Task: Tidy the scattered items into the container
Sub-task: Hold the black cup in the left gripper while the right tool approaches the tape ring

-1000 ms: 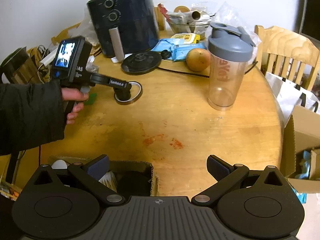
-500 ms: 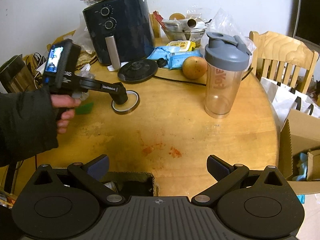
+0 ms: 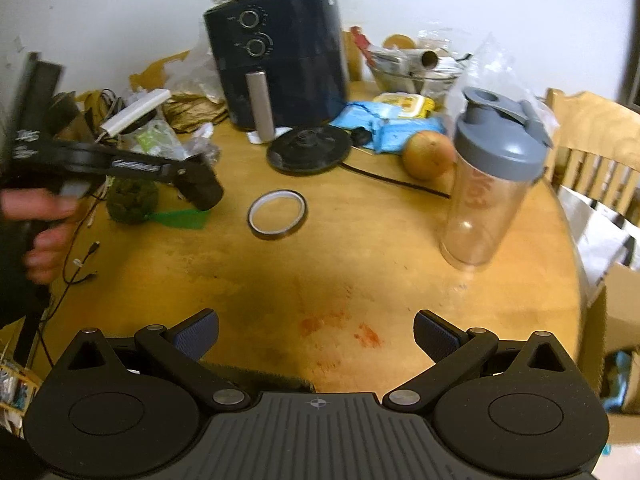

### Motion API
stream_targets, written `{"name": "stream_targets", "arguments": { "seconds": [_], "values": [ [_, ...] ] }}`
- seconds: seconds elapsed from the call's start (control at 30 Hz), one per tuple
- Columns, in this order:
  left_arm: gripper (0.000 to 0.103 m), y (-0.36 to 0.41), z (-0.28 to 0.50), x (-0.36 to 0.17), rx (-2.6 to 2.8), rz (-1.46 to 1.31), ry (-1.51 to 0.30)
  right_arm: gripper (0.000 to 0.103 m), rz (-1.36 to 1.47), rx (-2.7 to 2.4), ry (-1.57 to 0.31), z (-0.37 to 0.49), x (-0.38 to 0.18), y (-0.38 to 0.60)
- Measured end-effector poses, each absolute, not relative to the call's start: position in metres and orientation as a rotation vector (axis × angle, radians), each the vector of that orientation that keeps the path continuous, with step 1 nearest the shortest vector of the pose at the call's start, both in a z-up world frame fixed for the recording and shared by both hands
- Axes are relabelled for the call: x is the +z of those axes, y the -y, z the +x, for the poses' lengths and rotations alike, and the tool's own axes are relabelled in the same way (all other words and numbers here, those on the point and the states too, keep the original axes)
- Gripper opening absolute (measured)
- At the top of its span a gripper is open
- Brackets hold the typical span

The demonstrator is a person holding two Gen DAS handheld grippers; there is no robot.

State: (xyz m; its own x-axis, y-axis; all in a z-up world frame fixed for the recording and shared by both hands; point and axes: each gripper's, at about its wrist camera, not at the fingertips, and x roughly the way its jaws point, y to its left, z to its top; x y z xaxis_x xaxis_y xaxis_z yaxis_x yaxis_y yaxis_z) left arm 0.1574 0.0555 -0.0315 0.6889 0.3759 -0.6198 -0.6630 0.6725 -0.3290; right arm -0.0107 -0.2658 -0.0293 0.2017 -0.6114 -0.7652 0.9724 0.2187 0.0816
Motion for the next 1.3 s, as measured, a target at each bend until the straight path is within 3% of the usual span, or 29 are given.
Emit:
{"name": "stream_targets", "arguments": {
  "seconds": [0.67,1.3],
  "values": [
    [0.040,0.012,0.099,-0.012,0.780,-0.698,-0.492,0.103,0.596,-1.154,-0.730,-0.033,-0.056,0.293],
    [0.040,0.025,0.088,-0.018,0.769,-0.774,-0.422,0.103,0.467,-1.046,-0.820,0.005,-0.065,0.348]
  ]
}}
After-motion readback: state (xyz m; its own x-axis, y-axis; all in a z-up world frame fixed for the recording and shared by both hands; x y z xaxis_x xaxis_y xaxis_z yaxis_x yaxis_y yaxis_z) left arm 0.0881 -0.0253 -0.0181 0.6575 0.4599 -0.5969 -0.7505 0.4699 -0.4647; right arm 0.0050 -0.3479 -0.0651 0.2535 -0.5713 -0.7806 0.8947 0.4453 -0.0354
